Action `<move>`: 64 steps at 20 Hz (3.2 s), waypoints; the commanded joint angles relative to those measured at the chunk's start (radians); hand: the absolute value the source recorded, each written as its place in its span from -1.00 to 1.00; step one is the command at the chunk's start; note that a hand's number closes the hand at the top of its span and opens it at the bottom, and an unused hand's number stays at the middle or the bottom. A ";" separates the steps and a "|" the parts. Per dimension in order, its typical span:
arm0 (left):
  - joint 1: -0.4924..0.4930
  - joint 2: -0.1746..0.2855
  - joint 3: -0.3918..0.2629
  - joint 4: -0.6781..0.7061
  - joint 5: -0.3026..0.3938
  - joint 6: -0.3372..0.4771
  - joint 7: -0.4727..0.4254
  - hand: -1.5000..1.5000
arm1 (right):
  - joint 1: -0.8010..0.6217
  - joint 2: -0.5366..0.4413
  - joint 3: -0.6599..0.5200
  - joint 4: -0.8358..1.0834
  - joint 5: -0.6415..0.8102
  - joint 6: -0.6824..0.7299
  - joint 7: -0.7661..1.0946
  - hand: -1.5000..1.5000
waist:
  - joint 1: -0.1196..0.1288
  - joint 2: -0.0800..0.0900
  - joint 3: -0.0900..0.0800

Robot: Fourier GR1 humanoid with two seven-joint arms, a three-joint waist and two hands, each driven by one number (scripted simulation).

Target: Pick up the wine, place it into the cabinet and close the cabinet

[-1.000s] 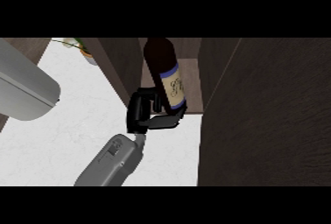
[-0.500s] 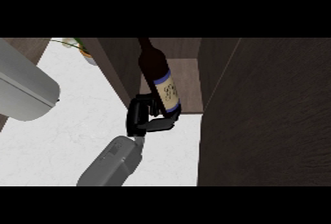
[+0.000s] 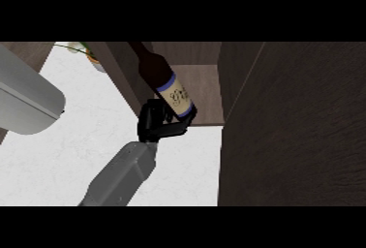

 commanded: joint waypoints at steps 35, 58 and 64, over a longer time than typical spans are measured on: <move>-0.381 0.000 0.015 0.476 0.256 -0.039 -0.049 1.00 | -0.042 -0.015 -0.014 0.054 -0.027 0.023 -0.031 -1.00 | -0.032 0.010 0.000; -0.218 0.048 -0.021 0.287 0.167 -0.067 -0.225 -1.00 | -0.059 -0.022 0.006 0.043 0.021 0.008 -0.007 -1.00 | 0.028 -0.008 0.001; -0.085 0.109 -0.124 -0.047 0.100 -0.008 -0.092 -1.00 | -0.040 -0.025 -0.007 -0.016 0.003 -0.013 0.047 -1.00 | 0.046 -0.016 0.001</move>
